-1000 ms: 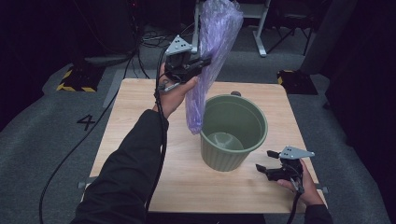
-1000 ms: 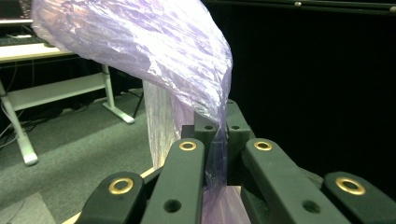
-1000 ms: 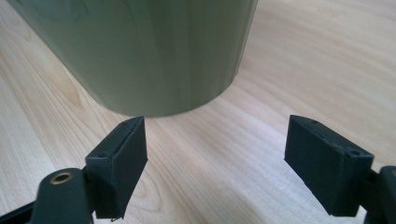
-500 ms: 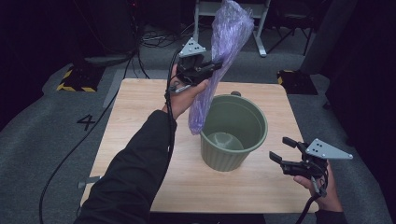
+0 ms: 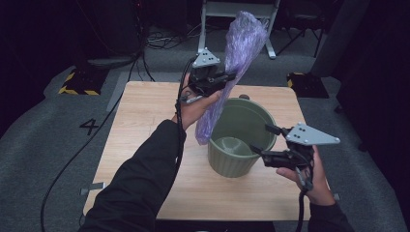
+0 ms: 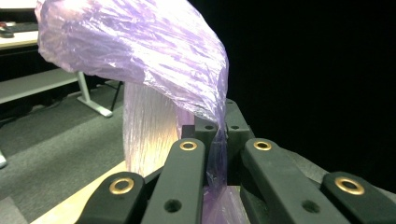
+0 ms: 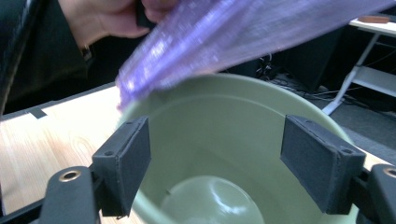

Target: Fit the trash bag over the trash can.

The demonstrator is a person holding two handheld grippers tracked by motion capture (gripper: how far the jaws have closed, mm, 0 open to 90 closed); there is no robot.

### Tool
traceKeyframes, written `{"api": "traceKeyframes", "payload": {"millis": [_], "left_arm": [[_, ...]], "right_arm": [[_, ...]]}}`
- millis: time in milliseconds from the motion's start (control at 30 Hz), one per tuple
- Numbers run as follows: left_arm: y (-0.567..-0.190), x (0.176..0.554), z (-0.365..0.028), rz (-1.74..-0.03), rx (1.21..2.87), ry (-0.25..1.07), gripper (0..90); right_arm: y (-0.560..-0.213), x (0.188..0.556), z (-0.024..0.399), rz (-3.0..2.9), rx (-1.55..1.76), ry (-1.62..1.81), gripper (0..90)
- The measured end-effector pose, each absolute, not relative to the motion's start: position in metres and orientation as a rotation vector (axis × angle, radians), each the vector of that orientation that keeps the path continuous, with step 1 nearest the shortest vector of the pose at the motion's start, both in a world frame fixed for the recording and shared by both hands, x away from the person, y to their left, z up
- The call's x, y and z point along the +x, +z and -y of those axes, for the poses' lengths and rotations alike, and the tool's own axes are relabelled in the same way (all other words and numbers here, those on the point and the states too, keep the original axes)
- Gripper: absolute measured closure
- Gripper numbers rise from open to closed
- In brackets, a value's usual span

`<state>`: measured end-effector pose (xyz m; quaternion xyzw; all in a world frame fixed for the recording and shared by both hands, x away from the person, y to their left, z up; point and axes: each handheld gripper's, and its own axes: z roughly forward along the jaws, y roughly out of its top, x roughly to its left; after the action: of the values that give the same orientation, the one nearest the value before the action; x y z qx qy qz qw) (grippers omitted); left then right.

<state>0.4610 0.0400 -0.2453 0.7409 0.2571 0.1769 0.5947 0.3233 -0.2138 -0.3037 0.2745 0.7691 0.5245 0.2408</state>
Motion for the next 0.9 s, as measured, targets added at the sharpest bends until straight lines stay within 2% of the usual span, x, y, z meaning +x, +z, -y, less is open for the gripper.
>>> {"api": "traceKeyframes", "payload": {"millis": [333, 567, 667, 900], "left_arm": [[-0.245, 0.439, -0.033, -0.53, 1.782, 0.417, 88.4], [-0.248, 0.425, -0.025, -0.487, 1.811, 0.405, 88.7], [-0.25, 0.419, -0.021, -0.471, 1.83, 0.401, 88.7], [-0.254, 0.409, -0.018, -0.441, 1.849, 0.393, 88.8]], "right_arm": [[-0.3, 0.341, 0.157, -2.172, 0.82, 1.449, 25.0], [-0.301, 0.351, 0.141, -2.128, 0.949, 1.477, 33.6], [-0.303, 0.352, 0.138, -2.099, 0.979, 1.479, 42.8], [-0.308, 0.355, 0.144, -2.023, 1.015, 1.534, 76.3]]}}
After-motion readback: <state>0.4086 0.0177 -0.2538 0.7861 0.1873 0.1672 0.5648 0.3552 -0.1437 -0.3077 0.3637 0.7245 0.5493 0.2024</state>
